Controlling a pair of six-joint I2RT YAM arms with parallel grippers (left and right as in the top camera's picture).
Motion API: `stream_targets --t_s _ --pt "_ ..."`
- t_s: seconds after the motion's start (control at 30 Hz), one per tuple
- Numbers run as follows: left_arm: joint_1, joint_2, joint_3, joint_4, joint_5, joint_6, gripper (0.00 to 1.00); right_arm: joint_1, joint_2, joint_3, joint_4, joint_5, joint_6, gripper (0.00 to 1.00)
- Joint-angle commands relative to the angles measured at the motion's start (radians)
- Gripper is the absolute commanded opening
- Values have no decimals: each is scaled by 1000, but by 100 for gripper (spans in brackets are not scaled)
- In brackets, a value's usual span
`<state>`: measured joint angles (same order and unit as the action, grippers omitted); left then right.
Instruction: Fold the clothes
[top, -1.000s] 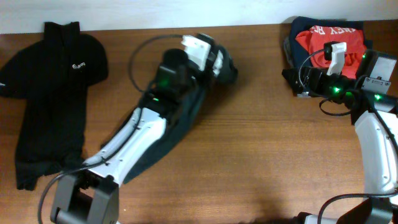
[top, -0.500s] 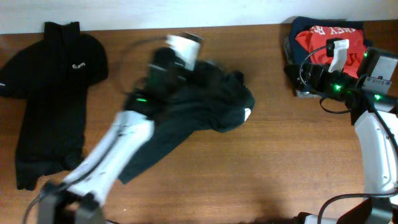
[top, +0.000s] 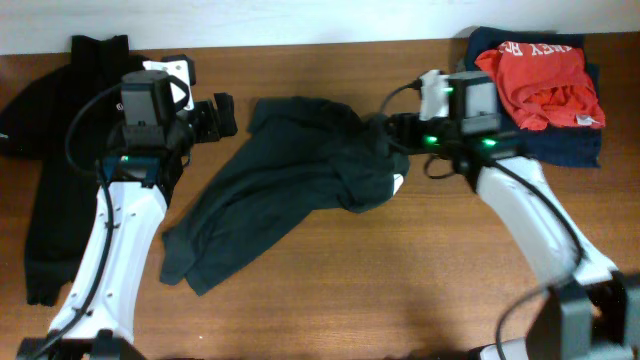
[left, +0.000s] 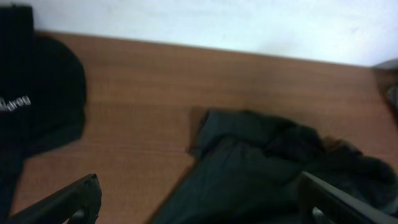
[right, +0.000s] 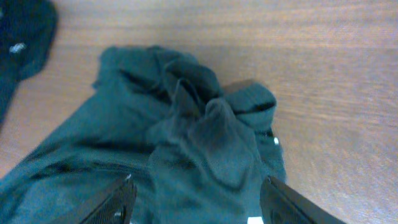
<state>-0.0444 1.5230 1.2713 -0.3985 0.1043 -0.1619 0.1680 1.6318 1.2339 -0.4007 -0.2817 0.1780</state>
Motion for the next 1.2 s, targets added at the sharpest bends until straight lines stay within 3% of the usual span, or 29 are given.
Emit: stream_targets --t_s 0.0,0.27,0.47,0.63,0.7,0.83,0.9,0.93,0.97,1.03,1.17 --pt "1 50 3 -6 6 -2 99 47 103 19 79 114 58 69" --pt "1 116 2 -8 6 -2 99 77 235 19 216 154 124 68" --pt "0 138 2 -8 8 -2 99 81 254 19 261 189 123 50" --pt "0 140 2 -8 7 -2 99 84 288 19 293 181 138 51" --pt "0 140 2 -8 7 -2 99 89 289 19 303 181 138 60" --pt "-1 140 2 -9 8 -2 99 108 290 19 317 182 138 61" --pt "-1 140 2 -12 7 -2 99 117 291 19 321 182 138 50" --pt "-1 140 2 -14 7 -2 99 121 294 19 323 186 138 37" --pt "-1 140 2 -17 7 -2 99 122 296 19 323 187 138 17" --pt "-1 140 2 -23 7 -2 99 119 298 19 312 190 138 4" --pt "-1 140 2 -32 11 -3 99 88 268 42 200 178 157 4"
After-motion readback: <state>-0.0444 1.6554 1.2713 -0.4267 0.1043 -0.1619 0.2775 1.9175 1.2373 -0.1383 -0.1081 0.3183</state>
